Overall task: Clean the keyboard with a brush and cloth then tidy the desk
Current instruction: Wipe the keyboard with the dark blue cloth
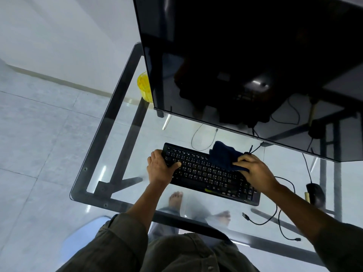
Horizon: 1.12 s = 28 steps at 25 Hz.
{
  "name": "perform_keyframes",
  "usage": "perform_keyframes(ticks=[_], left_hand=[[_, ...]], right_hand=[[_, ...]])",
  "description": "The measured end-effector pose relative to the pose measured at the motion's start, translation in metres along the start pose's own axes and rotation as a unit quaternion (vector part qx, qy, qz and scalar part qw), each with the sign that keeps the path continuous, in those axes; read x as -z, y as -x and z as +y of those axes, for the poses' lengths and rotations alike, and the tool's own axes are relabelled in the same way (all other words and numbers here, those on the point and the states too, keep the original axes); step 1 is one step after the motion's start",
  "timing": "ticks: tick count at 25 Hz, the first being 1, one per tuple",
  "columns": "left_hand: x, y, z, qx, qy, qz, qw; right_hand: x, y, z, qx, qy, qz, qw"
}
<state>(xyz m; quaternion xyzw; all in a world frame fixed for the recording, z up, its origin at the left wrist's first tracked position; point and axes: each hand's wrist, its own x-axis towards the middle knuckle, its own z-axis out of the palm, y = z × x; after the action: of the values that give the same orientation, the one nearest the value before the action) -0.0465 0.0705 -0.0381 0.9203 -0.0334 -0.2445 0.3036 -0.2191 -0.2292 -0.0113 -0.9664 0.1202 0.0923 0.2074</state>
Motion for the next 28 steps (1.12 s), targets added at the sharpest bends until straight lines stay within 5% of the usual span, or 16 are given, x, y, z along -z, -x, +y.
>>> perform_keyframes(ticks=[10,20,28], left_hand=[[0.001,-0.001,0.001,0.009,-0.011,-0.002,1.000],[0.002,-0.001,0.005,0.015,-0.008,-0.010,1.000],[0.003,-0.001,0.008,0.021,-0.024,-0.015,0.999]], right_hand=[[-0.057,-0.088,-0.151,-0.002,-0.055,0.050,0.997],[0.003,0.064,0.050,-0.150,0.039,0.087,0.984],[-0.027,0.023,-0.017,-0.109,-0.021,0.148,0.983]])
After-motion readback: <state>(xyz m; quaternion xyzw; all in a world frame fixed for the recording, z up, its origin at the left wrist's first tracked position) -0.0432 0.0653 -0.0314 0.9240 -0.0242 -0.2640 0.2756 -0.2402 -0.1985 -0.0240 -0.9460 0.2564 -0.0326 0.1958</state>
